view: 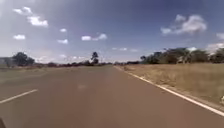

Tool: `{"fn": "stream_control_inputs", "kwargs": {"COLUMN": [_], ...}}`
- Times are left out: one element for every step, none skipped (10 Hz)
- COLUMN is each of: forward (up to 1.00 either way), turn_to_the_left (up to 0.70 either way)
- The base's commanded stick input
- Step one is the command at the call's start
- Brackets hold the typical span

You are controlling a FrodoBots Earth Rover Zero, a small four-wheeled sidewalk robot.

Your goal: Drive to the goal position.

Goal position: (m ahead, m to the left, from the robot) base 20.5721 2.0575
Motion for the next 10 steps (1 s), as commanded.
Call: {"fn": "stream_control_inputs", "kwargs": {"forward": [0.85, 0.85, 0.85, 0.85, 0.85, 0.85, 0.85, 0.85, 0.85, 0.85], "turn_to_the_left": [0.0, 0.0, 0.0, 0.0, 0.0, 0.0, 0.0, 0.0, 0.0, 0.0]}}
